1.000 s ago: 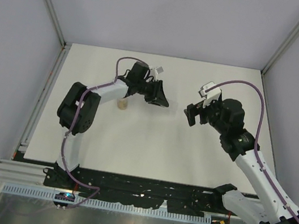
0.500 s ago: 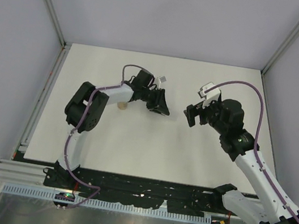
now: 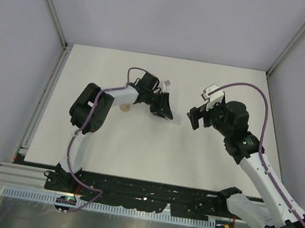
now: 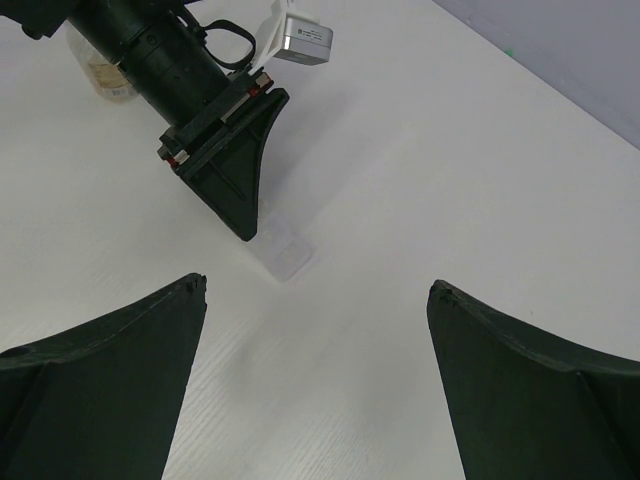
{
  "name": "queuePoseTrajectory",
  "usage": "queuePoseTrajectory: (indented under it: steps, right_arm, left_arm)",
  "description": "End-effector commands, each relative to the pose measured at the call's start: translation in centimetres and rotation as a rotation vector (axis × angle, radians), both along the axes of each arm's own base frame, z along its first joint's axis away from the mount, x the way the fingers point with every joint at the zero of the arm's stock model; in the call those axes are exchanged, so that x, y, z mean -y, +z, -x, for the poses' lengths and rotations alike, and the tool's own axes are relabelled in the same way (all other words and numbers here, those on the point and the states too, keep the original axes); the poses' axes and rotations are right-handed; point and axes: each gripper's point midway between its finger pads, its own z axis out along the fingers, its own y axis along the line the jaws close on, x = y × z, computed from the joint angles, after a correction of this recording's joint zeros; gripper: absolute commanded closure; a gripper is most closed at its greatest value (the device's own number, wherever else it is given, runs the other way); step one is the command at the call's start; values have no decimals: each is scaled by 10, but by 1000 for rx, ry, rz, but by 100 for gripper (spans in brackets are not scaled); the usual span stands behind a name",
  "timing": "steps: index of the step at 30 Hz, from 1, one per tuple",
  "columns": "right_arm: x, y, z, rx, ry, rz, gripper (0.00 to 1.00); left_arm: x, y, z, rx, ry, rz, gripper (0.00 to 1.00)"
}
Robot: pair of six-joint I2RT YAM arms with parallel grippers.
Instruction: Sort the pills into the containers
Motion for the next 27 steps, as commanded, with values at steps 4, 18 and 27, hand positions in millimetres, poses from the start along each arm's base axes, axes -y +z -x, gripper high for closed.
queuePoseTrajectory:
  steps: [4, 18, 27]
  right_arm:
    - [-1, 17, -1, 59, 9, -25, 5]
    - [-2, 16, -1, 56, 16, -24, 5]
    - [-2, 15, -1, 56, 19, -19, 5]
  left_arm:
    - [3, -3, -2, 17, -19, -21, 68]
    - [-1, -8, -1, 9, -18, -51, 53]
    - [-6, -12, -3, 21, -11, -92, 46]
